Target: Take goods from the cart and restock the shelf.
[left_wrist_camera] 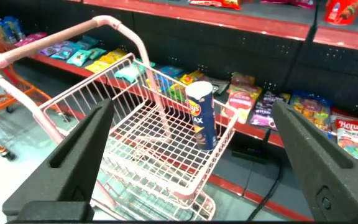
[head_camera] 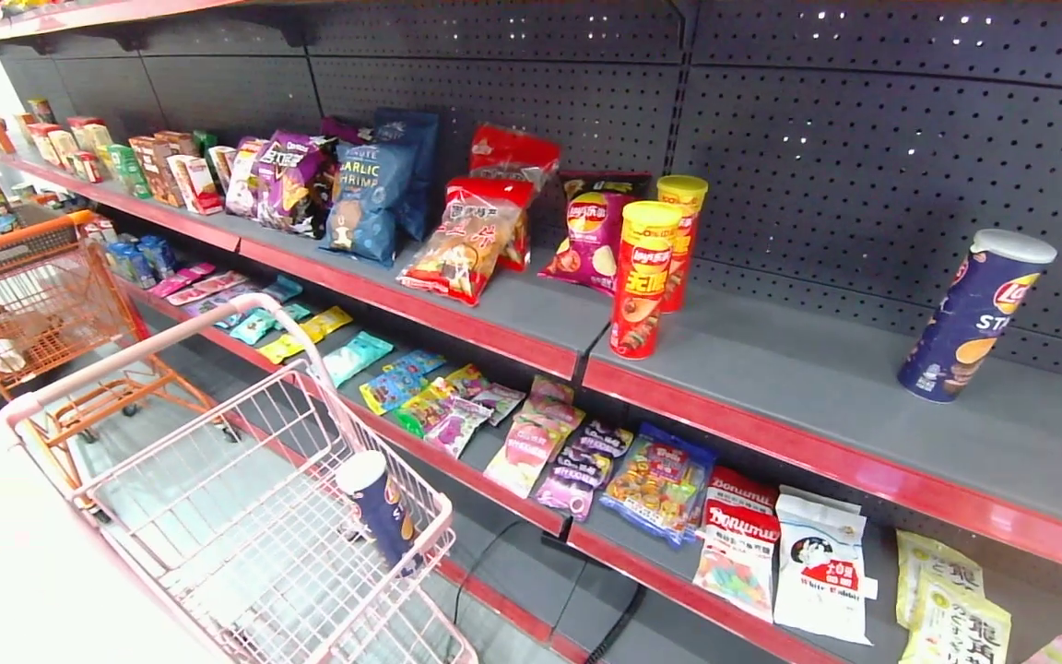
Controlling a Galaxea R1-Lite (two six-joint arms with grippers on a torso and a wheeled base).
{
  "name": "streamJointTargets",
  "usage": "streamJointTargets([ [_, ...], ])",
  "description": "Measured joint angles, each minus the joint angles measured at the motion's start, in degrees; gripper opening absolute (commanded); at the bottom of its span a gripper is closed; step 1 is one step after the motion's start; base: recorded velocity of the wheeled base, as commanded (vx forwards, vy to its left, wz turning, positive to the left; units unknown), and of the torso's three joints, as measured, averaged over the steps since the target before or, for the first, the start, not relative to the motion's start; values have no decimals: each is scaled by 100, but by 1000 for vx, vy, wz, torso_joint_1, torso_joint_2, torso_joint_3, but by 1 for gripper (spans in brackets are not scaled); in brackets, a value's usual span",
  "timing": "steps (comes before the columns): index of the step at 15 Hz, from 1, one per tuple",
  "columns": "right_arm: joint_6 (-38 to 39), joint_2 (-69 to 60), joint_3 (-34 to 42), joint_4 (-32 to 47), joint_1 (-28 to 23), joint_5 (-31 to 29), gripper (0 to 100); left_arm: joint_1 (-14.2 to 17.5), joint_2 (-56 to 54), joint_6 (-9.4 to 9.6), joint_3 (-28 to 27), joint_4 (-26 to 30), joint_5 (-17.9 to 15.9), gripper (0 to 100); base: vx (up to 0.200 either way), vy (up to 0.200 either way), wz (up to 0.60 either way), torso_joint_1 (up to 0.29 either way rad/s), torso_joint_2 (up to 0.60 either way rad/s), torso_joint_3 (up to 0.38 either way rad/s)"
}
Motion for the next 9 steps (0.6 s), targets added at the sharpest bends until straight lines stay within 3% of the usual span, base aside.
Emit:
streamJointTargets([
  [9,0,0,0,-2,0,0,100,0,0,0,0,0,2,100,0,0,0,-140,345,192],
])
